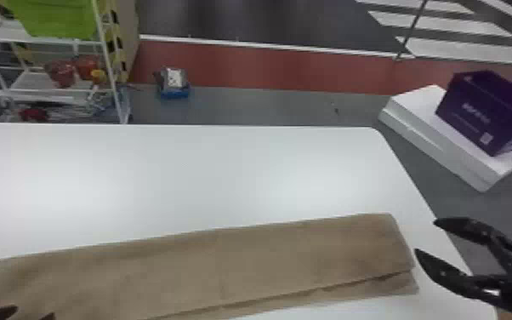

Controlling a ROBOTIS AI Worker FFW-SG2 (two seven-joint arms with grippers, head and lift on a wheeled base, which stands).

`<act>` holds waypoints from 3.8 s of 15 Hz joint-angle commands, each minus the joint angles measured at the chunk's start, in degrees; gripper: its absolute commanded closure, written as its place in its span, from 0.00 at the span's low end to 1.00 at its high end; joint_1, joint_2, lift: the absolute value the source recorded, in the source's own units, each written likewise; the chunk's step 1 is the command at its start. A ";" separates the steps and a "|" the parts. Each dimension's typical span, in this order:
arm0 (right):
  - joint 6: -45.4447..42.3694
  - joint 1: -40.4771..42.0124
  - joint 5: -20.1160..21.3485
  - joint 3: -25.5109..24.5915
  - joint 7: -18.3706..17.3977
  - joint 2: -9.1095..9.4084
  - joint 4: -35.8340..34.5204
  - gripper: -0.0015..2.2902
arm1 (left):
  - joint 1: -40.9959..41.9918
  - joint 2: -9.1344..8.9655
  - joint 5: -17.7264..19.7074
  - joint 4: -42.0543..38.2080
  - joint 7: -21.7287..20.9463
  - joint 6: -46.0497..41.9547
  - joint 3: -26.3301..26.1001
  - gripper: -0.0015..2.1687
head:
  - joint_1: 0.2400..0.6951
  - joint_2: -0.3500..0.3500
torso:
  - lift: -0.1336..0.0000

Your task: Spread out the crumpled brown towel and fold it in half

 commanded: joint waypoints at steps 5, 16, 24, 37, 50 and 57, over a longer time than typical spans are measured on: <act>0.22 0.54 0.34 -0.46 -0.17 0.10 -2.35 0.15 | -1.44 -0.15 -4.07 0.65 3.41 2.02 -1.00 0.49 | 1.00 0.31 | 0.08; -1.54 -0.95 -0.45 -0.81 -0.44 -1.05 2.75 0.15 | -3.11 -0.15 -8.64 2.06 7.63 1.67 -4.43 0.87 | 1.00 0.28 | 0.08; -1.37 -1.66 -0.54 -0.72 -0.35 -1.05 2.05 0.15 | -7.24 -0.15 -10.05 4.43 7.63 2.19 -4.69 0.85 | 1.00 0.31 | 0.08; 2.15 -12.11 -1.86 2.00 4.22 -7.72 25.69 0.18 | -10.84 -0.09 -5.21 6.10 7.36 3.42 5.50 0.17 | 1.00 0.29 | 0.08; 1.45 -12.29 -1.59 1.65 3.96 -7.99 26.30 0.18 | -15.24 2.28 -5.74 9.27 0.68 13.27 6.65 0.24 | 1.00 0.31 | 0.08; 1.09 -11.85 -2.12 1.65 3.96 -7.99 26.39 0.18 | -15.41 2.20 -5.21 8.74 0.24 14.32 7.35 0.36 | 1.00 0.30 | 0.08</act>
